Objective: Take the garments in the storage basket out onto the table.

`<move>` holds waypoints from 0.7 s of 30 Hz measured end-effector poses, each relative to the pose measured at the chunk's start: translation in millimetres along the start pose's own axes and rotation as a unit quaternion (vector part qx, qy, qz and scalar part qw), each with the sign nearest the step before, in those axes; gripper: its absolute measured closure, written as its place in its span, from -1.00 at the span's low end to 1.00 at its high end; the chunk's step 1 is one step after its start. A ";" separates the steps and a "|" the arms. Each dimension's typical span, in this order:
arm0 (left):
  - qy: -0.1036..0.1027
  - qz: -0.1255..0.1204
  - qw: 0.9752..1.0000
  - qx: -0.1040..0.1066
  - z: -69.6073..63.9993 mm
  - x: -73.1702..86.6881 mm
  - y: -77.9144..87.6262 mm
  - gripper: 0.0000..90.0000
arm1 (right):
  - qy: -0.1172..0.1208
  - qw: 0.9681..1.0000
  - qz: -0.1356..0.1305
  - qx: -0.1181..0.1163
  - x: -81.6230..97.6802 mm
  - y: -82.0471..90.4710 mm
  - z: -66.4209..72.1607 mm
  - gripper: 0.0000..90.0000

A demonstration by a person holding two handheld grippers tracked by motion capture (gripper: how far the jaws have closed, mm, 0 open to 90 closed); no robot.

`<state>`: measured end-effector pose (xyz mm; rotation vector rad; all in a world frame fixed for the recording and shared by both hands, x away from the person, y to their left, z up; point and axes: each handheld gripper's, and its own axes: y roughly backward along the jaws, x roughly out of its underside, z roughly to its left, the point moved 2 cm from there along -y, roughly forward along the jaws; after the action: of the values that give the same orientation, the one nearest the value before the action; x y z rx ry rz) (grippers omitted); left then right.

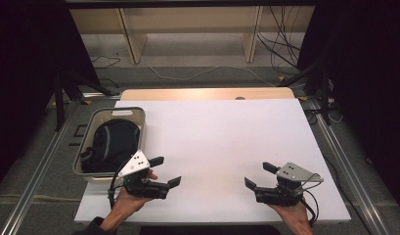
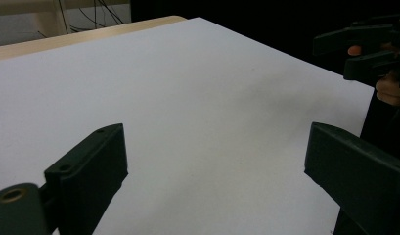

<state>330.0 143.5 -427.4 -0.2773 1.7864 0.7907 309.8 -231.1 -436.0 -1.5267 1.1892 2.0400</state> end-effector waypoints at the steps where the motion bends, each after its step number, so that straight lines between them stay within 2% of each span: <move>1: 0.001 0.000 1.000 -0.001 0.2 0.0 0.1 -0.82 | 0.001 1.000 0.000 0.001 -0.1 0.1 0.1 -0.62; 21: 0.007 -0.004 1.000 -0.007 1.7 -2.5 -1.9 -0.82 | 0.003 1.000 0.000 0.000 -0.4 -0.3 1.8 -0.62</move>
<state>333.3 142.7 -426.1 -0.3009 1.7916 0.7978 309.0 -229.4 -435.7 -1.5346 1.1909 2.0367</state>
